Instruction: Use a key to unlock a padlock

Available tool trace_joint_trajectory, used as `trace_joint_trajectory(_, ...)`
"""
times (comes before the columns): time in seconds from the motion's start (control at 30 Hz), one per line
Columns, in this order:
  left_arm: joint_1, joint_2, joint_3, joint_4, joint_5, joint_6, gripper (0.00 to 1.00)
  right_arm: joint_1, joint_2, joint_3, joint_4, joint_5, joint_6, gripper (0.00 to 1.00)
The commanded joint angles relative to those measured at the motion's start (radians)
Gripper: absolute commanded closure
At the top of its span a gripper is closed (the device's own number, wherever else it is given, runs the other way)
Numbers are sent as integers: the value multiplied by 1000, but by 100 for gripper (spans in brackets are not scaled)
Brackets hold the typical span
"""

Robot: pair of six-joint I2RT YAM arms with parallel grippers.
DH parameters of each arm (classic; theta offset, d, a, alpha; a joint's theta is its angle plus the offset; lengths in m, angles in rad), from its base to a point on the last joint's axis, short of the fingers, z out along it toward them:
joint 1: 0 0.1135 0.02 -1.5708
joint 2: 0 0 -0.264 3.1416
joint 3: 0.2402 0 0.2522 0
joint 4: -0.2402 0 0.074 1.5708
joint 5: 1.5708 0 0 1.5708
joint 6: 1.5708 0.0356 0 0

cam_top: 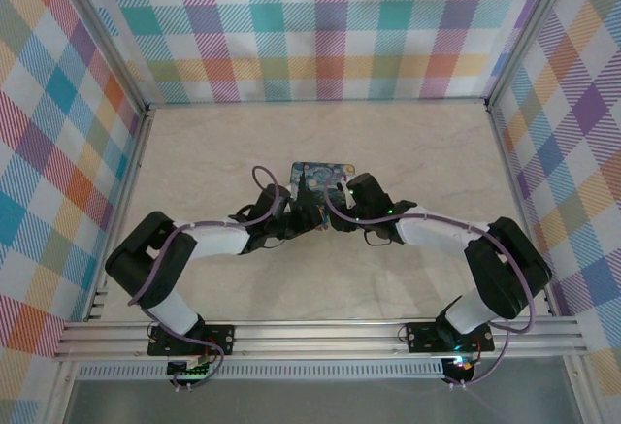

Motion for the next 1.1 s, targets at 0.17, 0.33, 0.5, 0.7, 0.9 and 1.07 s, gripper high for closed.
trace_joint_trajectory(0.17,-40,111,-24,261,-172,41,40,-10,6,38,-12,-37,9,59)
trace_joint_trajectory(0.33,-46,191,1,331,-185,46,40,-11,-7,28,-1,-40,4,59)
trace_joint_trajectory(0.5,-49,277,29,404,-139,27,43,-12,-4,27,-3,-38,-1,59)
trace_joint_trajectory(0.7,-49,355,58,455,-91,-1,55,-13,-1,22,1,-36,5,59)
trace_joint_trajectory(0.9,-47,393,81,464,-54,-4,70,-13,-6,8,4,-32,12,59)
trace_joint_trajectory(1.07,-46,403,109,427,-24,-5,84,-15,-24,-1,4,-25,13,59)
